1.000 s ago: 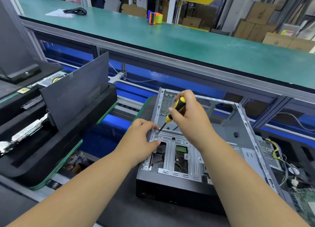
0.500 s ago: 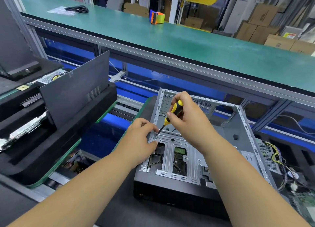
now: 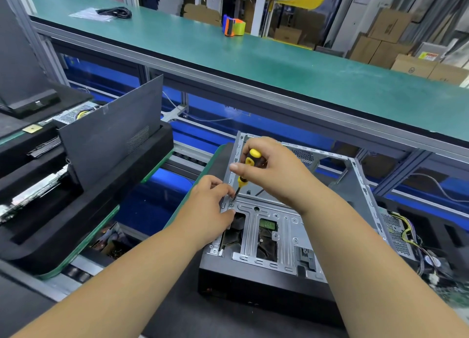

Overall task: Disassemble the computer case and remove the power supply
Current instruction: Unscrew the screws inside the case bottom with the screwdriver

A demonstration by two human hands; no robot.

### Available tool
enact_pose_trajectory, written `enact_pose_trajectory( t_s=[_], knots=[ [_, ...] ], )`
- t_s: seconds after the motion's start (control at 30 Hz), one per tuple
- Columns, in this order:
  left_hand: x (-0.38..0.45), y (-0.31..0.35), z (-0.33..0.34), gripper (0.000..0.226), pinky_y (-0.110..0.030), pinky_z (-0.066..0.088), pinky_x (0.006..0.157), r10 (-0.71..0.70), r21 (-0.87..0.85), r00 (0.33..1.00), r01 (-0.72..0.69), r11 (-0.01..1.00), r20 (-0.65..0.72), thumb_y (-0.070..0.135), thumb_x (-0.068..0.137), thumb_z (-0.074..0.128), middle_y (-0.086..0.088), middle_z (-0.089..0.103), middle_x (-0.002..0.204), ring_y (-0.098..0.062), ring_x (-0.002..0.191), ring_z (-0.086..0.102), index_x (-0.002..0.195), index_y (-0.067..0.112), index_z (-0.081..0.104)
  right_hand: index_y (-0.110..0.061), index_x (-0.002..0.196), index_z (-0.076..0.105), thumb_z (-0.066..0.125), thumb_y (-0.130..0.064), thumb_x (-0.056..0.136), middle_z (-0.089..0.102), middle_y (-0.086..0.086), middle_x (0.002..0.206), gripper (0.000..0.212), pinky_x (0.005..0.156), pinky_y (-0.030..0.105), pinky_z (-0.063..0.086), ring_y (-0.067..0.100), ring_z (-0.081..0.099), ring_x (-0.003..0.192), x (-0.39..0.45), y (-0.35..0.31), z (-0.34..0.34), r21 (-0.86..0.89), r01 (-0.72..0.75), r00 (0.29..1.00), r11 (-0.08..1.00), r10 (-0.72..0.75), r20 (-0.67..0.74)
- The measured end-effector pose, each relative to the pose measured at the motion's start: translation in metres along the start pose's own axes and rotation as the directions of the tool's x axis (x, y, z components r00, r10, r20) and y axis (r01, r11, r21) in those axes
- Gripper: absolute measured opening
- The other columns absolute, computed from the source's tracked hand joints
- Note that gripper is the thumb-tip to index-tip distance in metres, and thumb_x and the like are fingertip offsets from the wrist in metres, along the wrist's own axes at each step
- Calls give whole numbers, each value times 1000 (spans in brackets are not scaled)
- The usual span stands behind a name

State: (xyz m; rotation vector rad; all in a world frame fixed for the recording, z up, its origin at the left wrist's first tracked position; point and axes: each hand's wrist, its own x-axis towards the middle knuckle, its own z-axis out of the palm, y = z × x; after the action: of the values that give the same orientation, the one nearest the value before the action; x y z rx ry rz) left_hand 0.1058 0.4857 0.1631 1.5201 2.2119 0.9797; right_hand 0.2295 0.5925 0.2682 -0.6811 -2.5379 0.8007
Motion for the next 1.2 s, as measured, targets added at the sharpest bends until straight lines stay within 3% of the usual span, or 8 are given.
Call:
enact_pose_trajectory(
  t_s=[0.2, 0.4, 0.5, 0.57, 0.7, 1.2],
  knots=[
    [1, 4, -1, 29, -29, 46, 85, 27, 107, 999, -24, 994, -26, 36, 83, 69, 13, 39, 114, -11, 104, 41, 110, 33, 58, -31, 104, 53, 75, -36, 84, 57, -7, 86, 30, 67, 29, 49, 11, 55, 75, 1, 2, 5, -70, -51, 993, 996, 43, -111],
    [4, 9, 3, 22, -33, 44, 87, 84, 286, 992, -55, 957, -90, 34, 86, 63, 7, 42, 113, -17, 103, 42, 107, 28, 61, -38, 100, 50, 78, -26, 82, 60, -14, 83, 36, 65, 20, 48, 4, 58, 77, -3, 5, 6, -13, -53, 988, 998, 51, -147],
    [3, 10, 7, 21, -32, 42, 87, 148, 351, 981, -94, 932, -128, 31, 86, 63, 7, 45, 114, -17, 101, 45, 106, 24, 63, -35, 100, 52, 72, -16, 87, 63, -14, 85, 30, 72, 30, 53, 5, 61, 78, -2, 7, 7, -9, -41, 992, 999, 39, -123],
    [3, 10, 8, 21, -33, 41, 86, 151, 347, 980, -98, 933, -130, 29, 85, 63, 6, 46, 113, -17, 100, 46, 105, 23, 63, -33, 104, 52, 66, -16, 90, 63, -13, 90, 26, 77, 38, 54, 10, 63, 84, -3, 7, 9, -24, -27, 995, 999, 25, -98],
    [4, 10, 4, 19, -33, 43, 87, 127, 306, 987, -91, 948, -102, 29, 84, 63, 7, 44, 114, -17, 100, 46, 102, 22, 61, -32, 115, 51, 68, -29, 90, 53, -15, 97, 31, 73, 30, 49, 8, 54, 83, -5, 7, 14, -143, 15, 990, 990, -35, -138],
    [0, 11, -1, 25, -35, 45, 91, 111, 294, 993, -93, 951, -45, 31, 84, 64, 8, 42, 117, -15, 103, 44, 108, 25, 60, -33, 113, 50, 68, -24, 90, 55, -14, 88, 30, 74, 37, 53, 8, 58, 80, -5, 7, 9, -96, 0, 982, 995, -18, -188]
  ],
)
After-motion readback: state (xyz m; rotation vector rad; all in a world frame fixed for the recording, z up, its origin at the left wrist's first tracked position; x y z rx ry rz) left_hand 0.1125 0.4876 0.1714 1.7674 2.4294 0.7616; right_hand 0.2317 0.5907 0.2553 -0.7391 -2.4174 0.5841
